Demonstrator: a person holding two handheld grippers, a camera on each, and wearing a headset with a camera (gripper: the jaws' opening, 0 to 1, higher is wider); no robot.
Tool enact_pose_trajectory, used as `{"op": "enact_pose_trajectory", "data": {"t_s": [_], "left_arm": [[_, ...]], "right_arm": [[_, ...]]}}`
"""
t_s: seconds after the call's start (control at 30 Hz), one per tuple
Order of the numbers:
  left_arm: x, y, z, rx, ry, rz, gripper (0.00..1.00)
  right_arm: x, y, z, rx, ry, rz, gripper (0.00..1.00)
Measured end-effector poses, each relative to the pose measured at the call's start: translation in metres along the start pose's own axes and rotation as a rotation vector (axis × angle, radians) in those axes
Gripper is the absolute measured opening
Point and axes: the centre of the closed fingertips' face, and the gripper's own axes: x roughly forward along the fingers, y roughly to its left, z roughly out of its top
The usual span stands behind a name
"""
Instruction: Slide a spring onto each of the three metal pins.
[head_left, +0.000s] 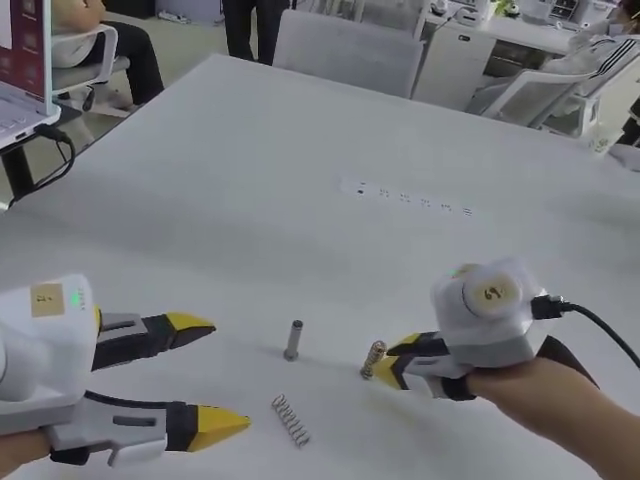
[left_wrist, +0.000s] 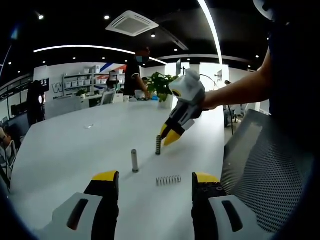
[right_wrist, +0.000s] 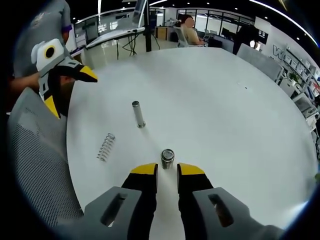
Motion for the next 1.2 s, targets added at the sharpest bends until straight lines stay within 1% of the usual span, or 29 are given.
{"op": "enact_pose_trajectory", "data": {"t_s": [0.3,0.47,0.5,0.57,0.67,0.8,0.9,0.97,1.07,1.2], "left_arm": [[0.002,-0.001,-0.001,-0.002,0.007,-0.007,0.54],[0.003,-0.002,0.001,0.002,0.004,-0.009,0.54],[0.004,-0.002,0.002,0.001,0.002,-0.01,0.54],[0.004,-0.003,0.002,0.004,0.005,-0.012,0.54],[0.005,-0.004,0.002,0.004,0.007,-0.014,0.53],[0.003,-0.005,0.003,0.005,-0.001,-0.014,0.53],[0.003,-0.007,0.0,0.007,0.009,-0.017,0.53],[0.002,-0.007,0.001,0.009,0.007,-0.016,0.52],[0.002,-0.006,0.002,0.01,0.003,-0.013,0.52],[0.002,-0.006,0.003,0.007,0.001,-0.013,0.52]], "right_arm": [[-0.009,0.008,-0.008,0.012,0.004,0.004,0.14],[-0.013,0.019,-0.01,0.013,0.011,0.018,0.14],[-0.015,0.025,-0.009,0.01,0.005,0.027,0.14],[-0.015,0.031,-0.008,0.009,0.008,0.036,0.14],[-0.014,0.044,-0.007,0.016,0.008,0.066,0.14],[-0.011,0.063,-0.005,-0.014,0.015,0.098,0.15],[-0.006,0.078,-0.001,-0.014,0.015,0.134,0.15],[-0.002,0.085,0.001,-0.035,0.019,0.144,0.15],[0.003,0.096,0.004,-0.038,0.021,0.165,0.15],[0.011,0.108,0.005,-0.062,0.038,0.184,0.15]]}}
